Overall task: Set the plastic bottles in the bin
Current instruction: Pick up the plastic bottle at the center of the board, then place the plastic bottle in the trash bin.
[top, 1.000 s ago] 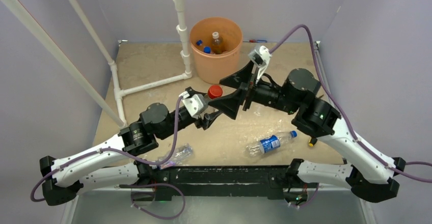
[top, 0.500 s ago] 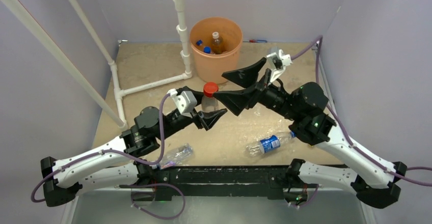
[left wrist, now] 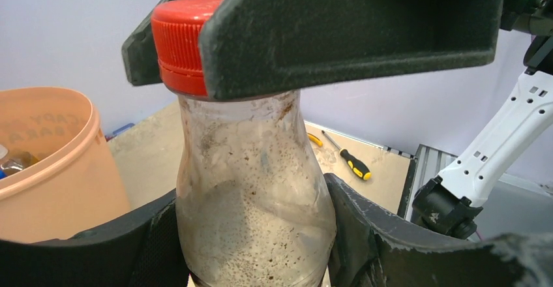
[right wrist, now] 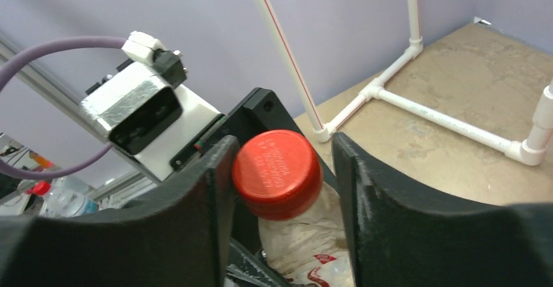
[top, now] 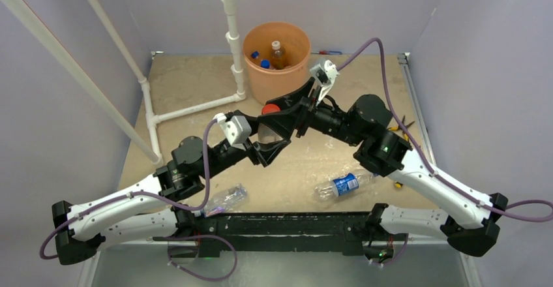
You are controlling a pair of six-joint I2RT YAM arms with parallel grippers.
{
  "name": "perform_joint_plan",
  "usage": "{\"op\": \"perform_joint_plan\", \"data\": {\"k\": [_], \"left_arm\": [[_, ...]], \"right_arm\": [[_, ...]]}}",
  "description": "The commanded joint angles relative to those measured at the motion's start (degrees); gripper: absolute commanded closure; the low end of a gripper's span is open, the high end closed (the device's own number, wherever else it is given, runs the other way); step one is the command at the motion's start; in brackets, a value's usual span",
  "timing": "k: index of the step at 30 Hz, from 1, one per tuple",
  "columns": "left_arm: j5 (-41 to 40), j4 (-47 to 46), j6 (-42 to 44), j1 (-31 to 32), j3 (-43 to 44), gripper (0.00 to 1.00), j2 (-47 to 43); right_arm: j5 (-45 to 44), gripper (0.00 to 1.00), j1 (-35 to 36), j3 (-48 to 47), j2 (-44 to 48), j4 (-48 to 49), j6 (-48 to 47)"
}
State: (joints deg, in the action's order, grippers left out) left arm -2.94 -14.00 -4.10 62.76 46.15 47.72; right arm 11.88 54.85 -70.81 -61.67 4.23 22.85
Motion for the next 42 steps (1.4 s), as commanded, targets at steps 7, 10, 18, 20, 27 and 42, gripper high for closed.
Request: {"op": "perform_joint_plan", "data": {"k": [7, 10, 18, 20, 27, 42], "left_arm": [[0.57, -2.40, -0.63, -0.01, 1.05, 1.00, 0.01], [-0.13, -1.41, -0.95, -0.01, 1.56, 0.95, -0.21], [-6.00, -0.20, -3.05, -0.01, -1.51, 0.06, -5.85], [-7.97, -0.70, -4.16, -0.01, -3.26, 0.03, -9.36], [-14.64, 0.49, -5.54, -0.01, -7.23, 0.01, -24.04], [-21.25, 8.82, -12.25, -0.09, -10.61, 0.01, -34.55]], "right_arm": [[-0.08, 0.87, -0.01, -5.93, -1.64, -6.33, -5.11], [-0.08, 1.00, -0.01, -6.77, -2.13, -7.21, -5.78], [-8.48, 1.00, -0.01, -4.71, 0.67, -2.21, -4.90], [-11.97, 1.00, -0.01, -4.67, 1.17, 0.59, -5.40], [-29.34, 1.00, -0.56, -4.28, -1.77, 20.44, -9.44], [-32.23, 1.00, -22.66, -21.25, -38.86, 47.46, -15.40]]}}
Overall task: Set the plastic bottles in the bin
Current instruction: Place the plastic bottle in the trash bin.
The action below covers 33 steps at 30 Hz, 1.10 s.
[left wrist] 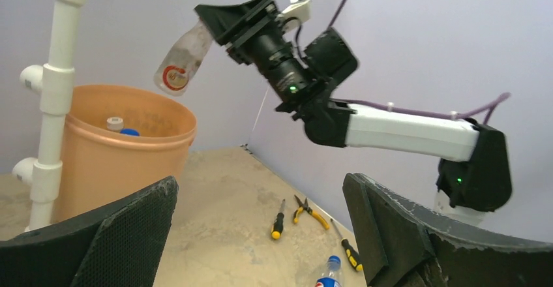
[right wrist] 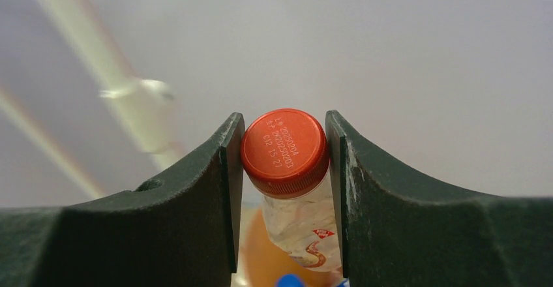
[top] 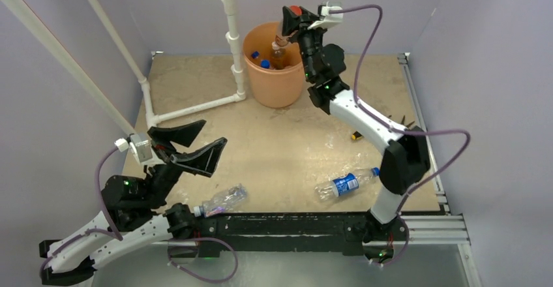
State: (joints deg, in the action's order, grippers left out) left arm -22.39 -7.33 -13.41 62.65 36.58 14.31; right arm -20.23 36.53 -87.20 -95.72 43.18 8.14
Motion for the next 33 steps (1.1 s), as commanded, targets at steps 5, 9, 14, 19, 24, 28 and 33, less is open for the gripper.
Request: {"op": "perform_joint_plan", "data": {"k": [5, 9, 14, 19, 24, 28, 33], "left_arm": [[-1.29, 1.97, -3.55, 0.01, -2.03, 0.00, -1.27], [-1.17, 1.59, -3.72, 0.01, -2.74, 0.01, -0.50], [-1.50, 0.70, -3.72, 0.01, -3.95, 0.01, 1.03], [-0.80, -0.11, -5.18, 0.01, -4.28, 0.01, 2.56], [1.22, -1.80, -6.97, 0.01, -5.24, 0.01, 4.94], [1.71, -1.81, -7.50, 0.01, -5.23, 0.01, 6.47], [1.46, -2.00, -8.05, 0.01, -5.93, 0.01, 6.54]], "right_arm": [[2.48, 1.00, -7.94, -10.97, -13.49, 7.46, 0.33], [5.16, 1.00, -9.59, -13.07, -17.70, 5.79, 1.41], [7.94, 1.00, -9.91, -12.36, -20.40, 4.73, 0.99], [8.78, 1.00, -9.91, -9.20, -21.25, 3.36, 0.91], [10.21, 1.00, -9.93, -5.78, -21.25, 1.68, 0.91], [11.66, 1.00, -9.90, -5.84, -21.80, -1.55, 1.08], [14.02, 1.00, -9.91, -5.82, -22.40, -4.28, 1.25]]}}
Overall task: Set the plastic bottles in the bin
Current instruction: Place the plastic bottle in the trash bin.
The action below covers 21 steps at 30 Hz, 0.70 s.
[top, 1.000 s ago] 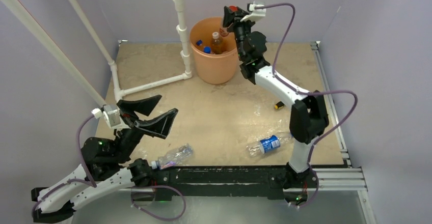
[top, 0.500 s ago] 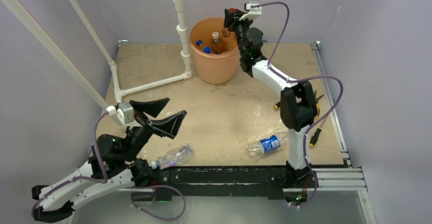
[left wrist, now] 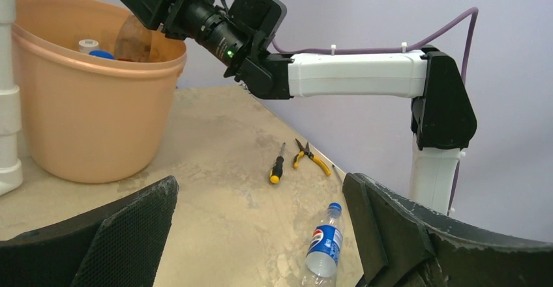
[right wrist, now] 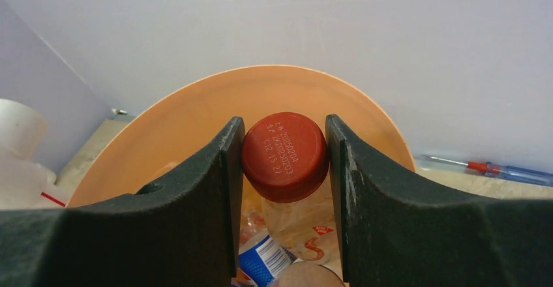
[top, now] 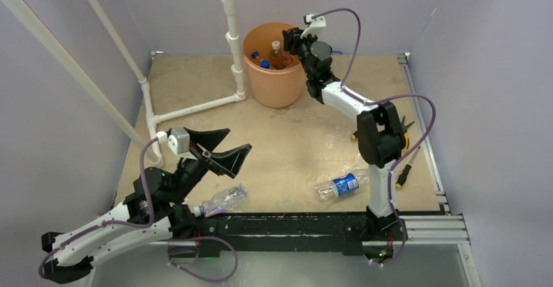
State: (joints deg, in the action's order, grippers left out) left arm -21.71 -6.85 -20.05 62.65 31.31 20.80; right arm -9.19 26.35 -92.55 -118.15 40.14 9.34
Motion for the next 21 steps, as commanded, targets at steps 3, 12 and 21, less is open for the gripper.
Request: {"op": "perform_joint_plan", "data": {"k": [3, 12, 21], "left_arm": [[0.19, -2.63, -2.32, 0.08, -1.13, 0.01, 0.23], [1.74, -4.22, -3.72, 0.06, -1.19, 0.01, 2.25], [2.47, -4.11, -4.09, 0.01, -0.44, 0.01, 2.53]], "right_arm": [[5.37, 0.98, 0.28, -2.32, -1.33, -6.00, 1.00], [6.05, 0.41, 0.25, -1.86, -0.38, -4.97, 2.48], [6.82, 0.12, 0.31, -5.67, 2.95, -5.92, 3.95]]}}
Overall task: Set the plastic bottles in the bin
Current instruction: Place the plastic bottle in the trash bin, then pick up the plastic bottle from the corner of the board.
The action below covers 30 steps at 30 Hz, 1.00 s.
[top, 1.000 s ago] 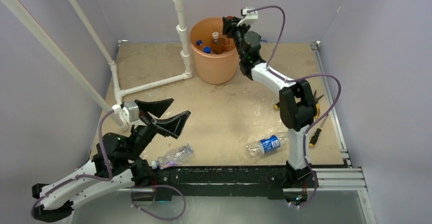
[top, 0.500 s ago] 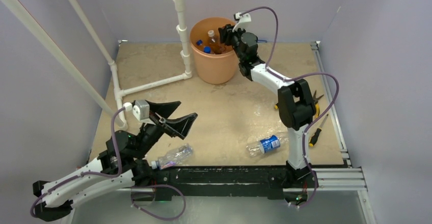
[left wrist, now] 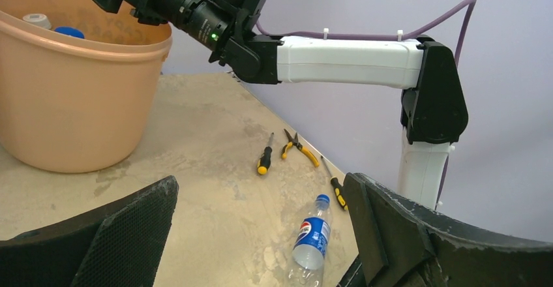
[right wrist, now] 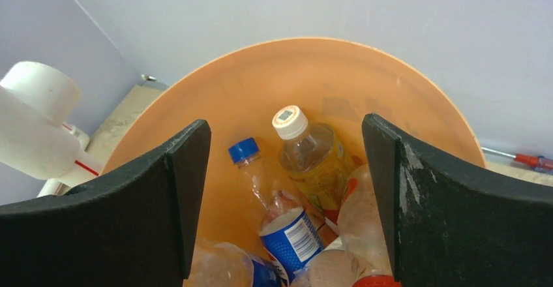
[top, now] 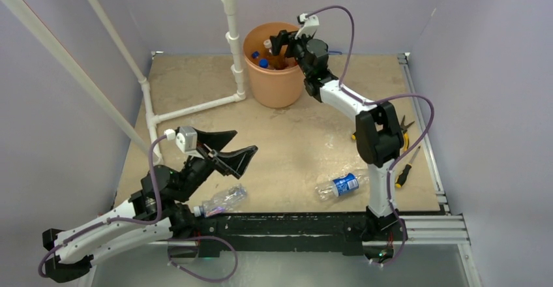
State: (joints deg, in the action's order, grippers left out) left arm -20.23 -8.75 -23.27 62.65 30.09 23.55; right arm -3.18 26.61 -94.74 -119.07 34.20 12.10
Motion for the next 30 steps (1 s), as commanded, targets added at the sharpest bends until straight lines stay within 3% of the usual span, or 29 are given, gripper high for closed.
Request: {"op": "perform_joint_plan", "data": {"k": [1, 8, 14, 16, 21, 25, 30], "left_arm": [[0.91, -2.15, -0.92, 0.01, 0.77, 0.01, -0.37], [0.25, -1.49, -1.74, 0.02, 0.86, 0.01, -1.60], [-7.01, 2.97, -5.05, 0.01, 2.14, 0.01, -2.95], [-12.69, 6.00, -7.62, 0.04, 3.06, 0.01, -3.07], [-26.18, 13.70, -16.65, 0.06, 3.40, 0.00, -3.14], [-27.47, 16.13, -20.17, 0.01, 2.71, 0.01, -1.56], [-26.14, 22.21, -20.70, 0.01, 6.48, 0.01, 5.52]], "right_arm": [[0.95, 0.11, 0.10, -3.59, 4.43, 0.02, 1.25], [1.17, 0.09, 0.10, -4.14, 8.28, -0.12, 2.10], [-0.78, 0.09, 0.11, -2.82, 15.66, 0.24, 4.29], [-2.14, 0.09, 0.11, 0.35, 20.58, 0.51, 7.23], [-1.39, 0.09, 0.14, 19.81, 38.69, 3.42, 19.24], [-1.94, 0.09, 0.53, 33.66, 51.19, 1.94, 24.20], [-4.86, 0.09, 0.63, 41.38, 64.26, -10.03, 24.72]]}}
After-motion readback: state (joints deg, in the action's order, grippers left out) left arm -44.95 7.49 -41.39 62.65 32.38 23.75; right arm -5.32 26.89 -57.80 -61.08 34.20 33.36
